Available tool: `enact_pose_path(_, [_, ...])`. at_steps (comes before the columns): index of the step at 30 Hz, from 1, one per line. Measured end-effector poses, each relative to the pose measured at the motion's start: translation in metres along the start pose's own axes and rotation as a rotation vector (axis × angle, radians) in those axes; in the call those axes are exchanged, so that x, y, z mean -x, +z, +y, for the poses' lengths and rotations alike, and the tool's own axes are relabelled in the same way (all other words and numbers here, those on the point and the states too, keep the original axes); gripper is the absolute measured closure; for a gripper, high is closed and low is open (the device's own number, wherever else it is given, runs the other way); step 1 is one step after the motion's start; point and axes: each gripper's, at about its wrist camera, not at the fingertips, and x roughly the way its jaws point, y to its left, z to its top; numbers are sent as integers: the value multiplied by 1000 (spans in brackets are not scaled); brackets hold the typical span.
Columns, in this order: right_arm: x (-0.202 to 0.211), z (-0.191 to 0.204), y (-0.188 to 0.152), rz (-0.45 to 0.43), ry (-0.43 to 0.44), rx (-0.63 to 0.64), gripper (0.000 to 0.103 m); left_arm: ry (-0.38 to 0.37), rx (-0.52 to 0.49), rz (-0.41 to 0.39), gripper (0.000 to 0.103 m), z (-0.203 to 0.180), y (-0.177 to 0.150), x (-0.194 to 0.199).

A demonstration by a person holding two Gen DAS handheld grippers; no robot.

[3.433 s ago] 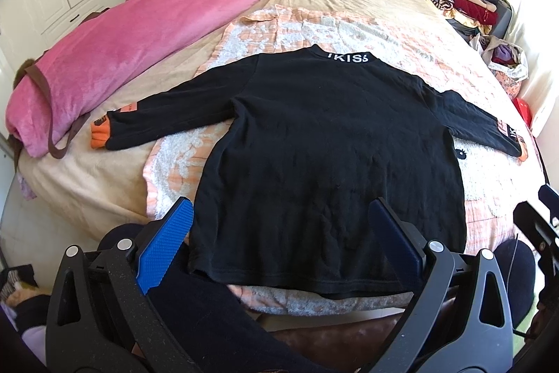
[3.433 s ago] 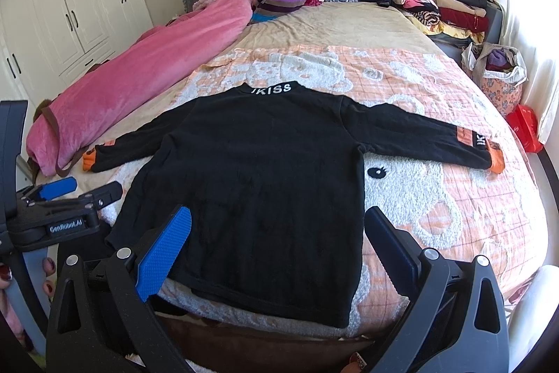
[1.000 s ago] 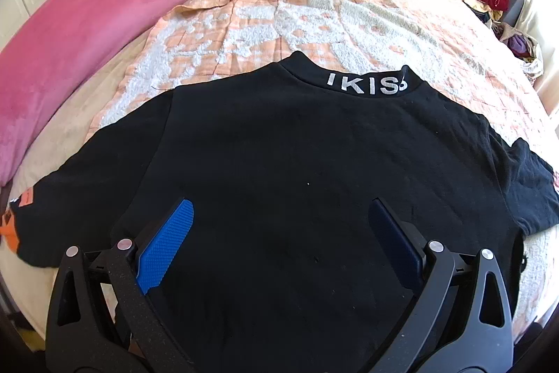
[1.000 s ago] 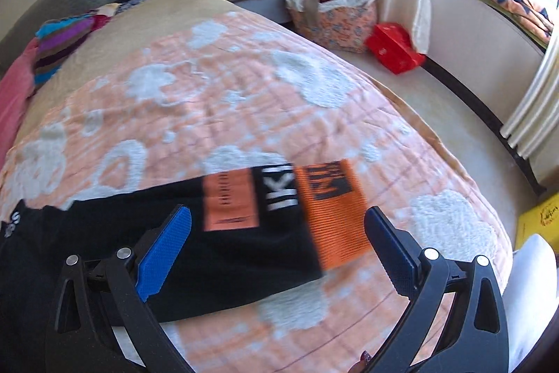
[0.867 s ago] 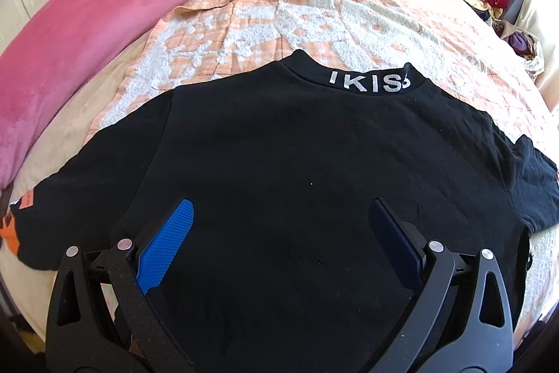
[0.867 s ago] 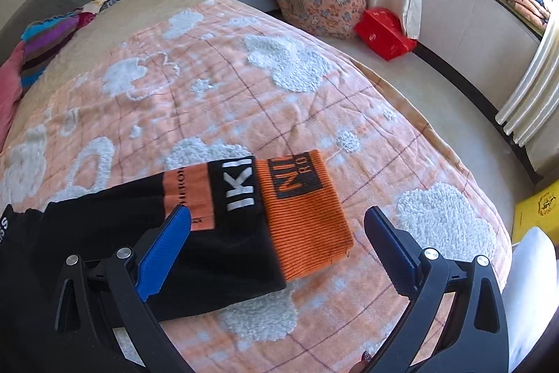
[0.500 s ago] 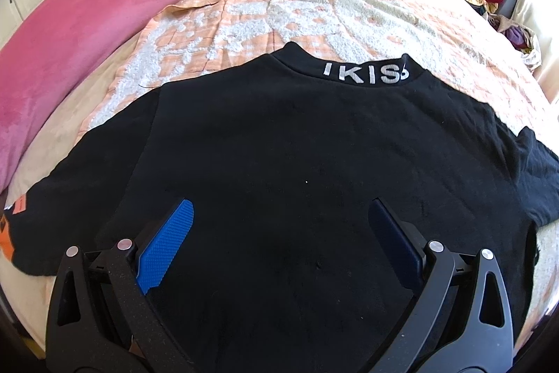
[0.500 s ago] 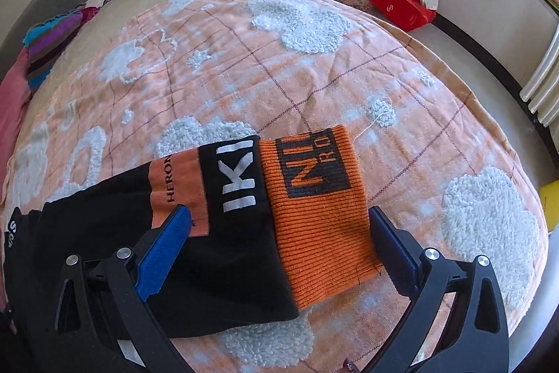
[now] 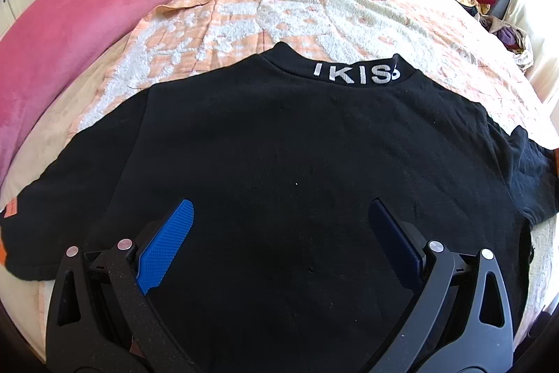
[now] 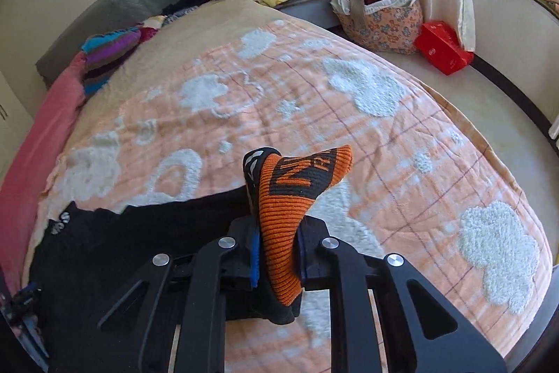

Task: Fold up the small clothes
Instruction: 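Carry the cuff across the shirt body toward the left tool and release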

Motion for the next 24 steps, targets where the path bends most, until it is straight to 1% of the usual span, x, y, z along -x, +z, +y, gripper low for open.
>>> enact_pose_path(3, [18, 34, 1, -14, 107, 18, 89, -4, 2, -2, 9, 1, 1, 6])
enact_pose_path(7, [35, 94, -7, 0, 267, 48, 89, -25, 5, -18, 9, 3, 6, 21])
enact_pose_path(8, [38, 107, -9, 5, 293, 59, 89, -29, 4, -24, 9, 3, 7, 25])
enact_pose_path(11, [39, 159, -18, 46, 389, 99, 89, -36, 5, -37, 9, 5, 10, 33])
enact_pose_path(13, [35, 188, -24, 82, 435, 114, 89, -39, 12, -42, 9, 8, 12, 35])
enact_pose_path(17, [22, 235, -36, 137, 479, 158, 89, -44, 27, -43, 9, 15, 15, 39])
enact_pose_path(19, [14, 249, -43, 163, 486, 176, 89, -50, 43, -47, 9, 20, 17, 41])
enact_pose_path(24, [-7, 286, -62, 212, 472, 246, 89, -51, 73, -59, 9, 32, 20, 48])
